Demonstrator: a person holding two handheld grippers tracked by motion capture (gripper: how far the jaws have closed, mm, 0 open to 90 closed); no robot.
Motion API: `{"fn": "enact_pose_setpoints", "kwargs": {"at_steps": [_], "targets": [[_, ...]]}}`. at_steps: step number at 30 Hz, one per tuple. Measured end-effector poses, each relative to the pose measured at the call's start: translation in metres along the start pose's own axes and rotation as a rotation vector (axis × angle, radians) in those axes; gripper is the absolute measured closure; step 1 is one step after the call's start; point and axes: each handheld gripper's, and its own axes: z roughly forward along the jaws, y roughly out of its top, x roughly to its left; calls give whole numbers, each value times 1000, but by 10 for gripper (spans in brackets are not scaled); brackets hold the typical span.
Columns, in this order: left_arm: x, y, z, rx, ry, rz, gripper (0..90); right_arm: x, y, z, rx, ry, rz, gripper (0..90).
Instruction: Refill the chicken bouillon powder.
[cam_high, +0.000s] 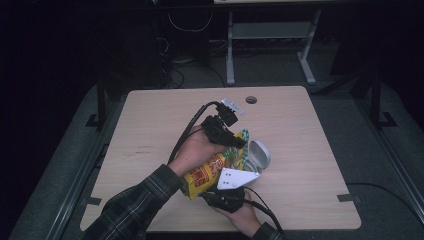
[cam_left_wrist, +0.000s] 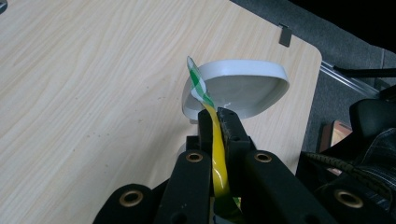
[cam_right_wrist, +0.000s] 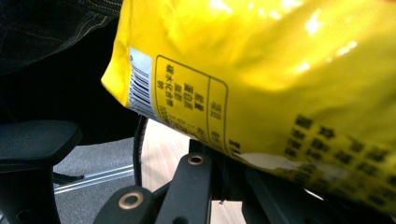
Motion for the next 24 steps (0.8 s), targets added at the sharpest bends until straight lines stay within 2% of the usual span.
{"fn": "enact_pose_setpoints", "kwargs": {"at_steps": [24], "targets": [[-1, 1, 1, 7, 2, 1, 899, 0, 0, -1, -7, 1, 6, 900]]}}
